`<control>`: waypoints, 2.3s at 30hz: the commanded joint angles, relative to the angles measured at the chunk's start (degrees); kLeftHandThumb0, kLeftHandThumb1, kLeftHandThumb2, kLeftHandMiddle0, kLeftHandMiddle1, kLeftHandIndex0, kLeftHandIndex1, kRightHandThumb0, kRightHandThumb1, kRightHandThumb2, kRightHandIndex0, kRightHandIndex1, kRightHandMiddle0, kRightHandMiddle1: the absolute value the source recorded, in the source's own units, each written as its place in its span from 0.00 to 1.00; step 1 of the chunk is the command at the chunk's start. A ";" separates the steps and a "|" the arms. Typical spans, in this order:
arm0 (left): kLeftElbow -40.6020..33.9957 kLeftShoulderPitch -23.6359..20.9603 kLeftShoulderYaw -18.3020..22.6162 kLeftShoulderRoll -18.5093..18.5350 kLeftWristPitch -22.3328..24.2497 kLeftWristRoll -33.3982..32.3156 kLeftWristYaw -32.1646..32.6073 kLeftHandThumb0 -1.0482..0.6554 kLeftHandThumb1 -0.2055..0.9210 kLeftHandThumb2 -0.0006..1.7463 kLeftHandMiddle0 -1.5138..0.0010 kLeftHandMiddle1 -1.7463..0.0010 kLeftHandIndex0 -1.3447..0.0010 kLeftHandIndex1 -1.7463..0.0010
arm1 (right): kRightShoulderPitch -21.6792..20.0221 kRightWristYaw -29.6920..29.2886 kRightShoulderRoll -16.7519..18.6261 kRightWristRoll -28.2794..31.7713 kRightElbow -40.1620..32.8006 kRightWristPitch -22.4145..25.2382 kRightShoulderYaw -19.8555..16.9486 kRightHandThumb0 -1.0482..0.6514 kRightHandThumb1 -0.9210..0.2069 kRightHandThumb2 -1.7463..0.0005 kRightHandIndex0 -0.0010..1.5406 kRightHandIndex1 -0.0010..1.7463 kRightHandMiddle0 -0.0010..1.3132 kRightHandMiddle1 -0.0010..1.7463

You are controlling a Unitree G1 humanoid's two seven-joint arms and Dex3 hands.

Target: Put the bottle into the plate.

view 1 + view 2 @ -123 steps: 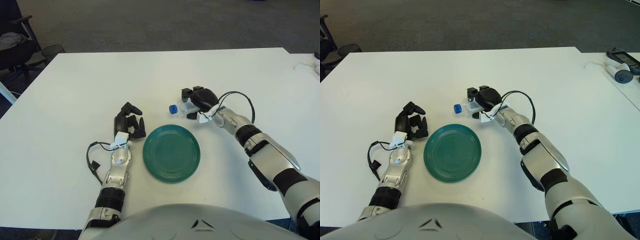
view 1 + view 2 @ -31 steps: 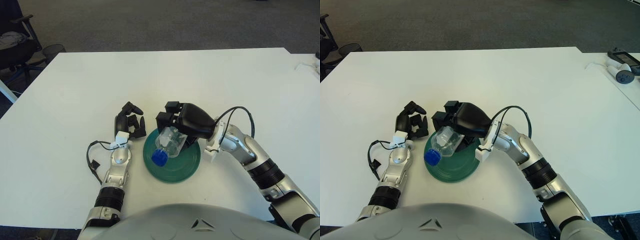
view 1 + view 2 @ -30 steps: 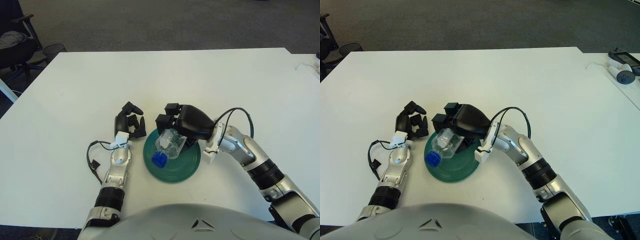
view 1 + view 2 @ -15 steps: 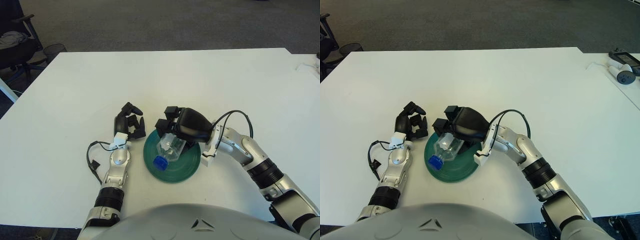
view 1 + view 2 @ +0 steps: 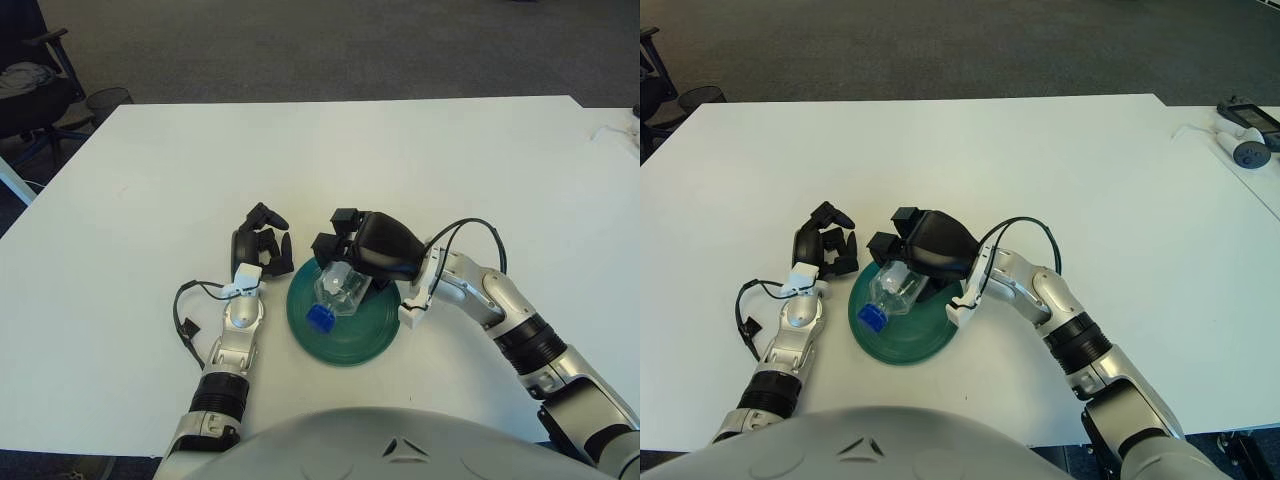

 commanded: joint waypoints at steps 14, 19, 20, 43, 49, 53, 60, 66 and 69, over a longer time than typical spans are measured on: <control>10.56 -0.89 1.15 1.23 -11.54 -5.68 -5.54 0.34 0.46 0.75 0.24 0.00 0.55 0.00 | -1.40 9.09 -5.06 6.27 -4.79 -1.72 -1.16 0.10 0.00 0.56 0.01 0.01 0.00 0.03; 9.06 -0.13 0.37 0.67 -13.60 -5.28 -5.57 0.34 0.49 0.73 0.27 0.00 0.56 0.00 | -1.63 9.43 -5.51 5.98 -4.61 -2.80 -1.41 0.06 0.00 0.53 0.00 0.00 0.00 0.00; 9.25 -0.24 0.43 0.75 -14.23 -5.53 -5.80 0.34 0.49 0.73 0.27 0.00 0.57 0.00 | -1.72 9.60 -5.63 6.04 -4.53 -3.04 -1.41 0.06 0.00 0.53 0.00 0.00 0.00 0.00; 6.56 0.79 1.16 -0.30 -8.43 -6.70 -5.33 0.35 0.49 0.73 0.28 0.00 0.57 0.00 | -5.74 10.06 -6.18 6.97 -2.66 -4.97 -3.64 0.00 0.00 0.51 0.00 0.00 0.00 0.00; 6.51 0.91 1.56 -0.39 -7.78 -6.84 -5.40 0.35 0.49 0.73 0.26 0.00 0.57 0.00 | -11.02 13.87 -4.75 20.14 0.71 -1.58 -6.97 0.00 0.00 0.52 0.00 0.00 0.00 0.00; 6.14 1.05 1.49 -0.13 -5.71 -6.85 -5.99 0.34 0.48 0.74 0.25 0.00 0.56 0.00 | -9.49 15.36 -1.83 29.54 0.94 3.42 -8.44 0.01 0.00 0.55 0.00 0.00 0.00 0.00; 4.12 1.65 0.94 0.69 -1.10 -4.53 -5.26 0.34 0.44 0.77 0.24 0.00 0.53 0.00 | -9.39 14.04 4.55 41.73 1.33 14.00 -14.15 0.10 0.00 0.66 0.08 0.01 0.01 0.18; 3.73 1.87 0.91 0.64 -0.59 -4.53 -4.89 0.33 0.41 0.80 0.21 0.00 0.51 0.00 | -4.47 9.54 11.22 46.49 -1.31 21.70 -17.83 0.15 0.00 0.73 0.18 0.03 0.00 0.36; 3.53 1.95 0.88 0.60 -0.15 -2.92 -2.90 0.32 0.37 0.82 0.19 0.00 0.49 0.00 | -2.73 6.82 14.12 46.99 -2.09 24.82 -19.09 0.14 0.00 0.75 0.20 0.04 0.00 0.42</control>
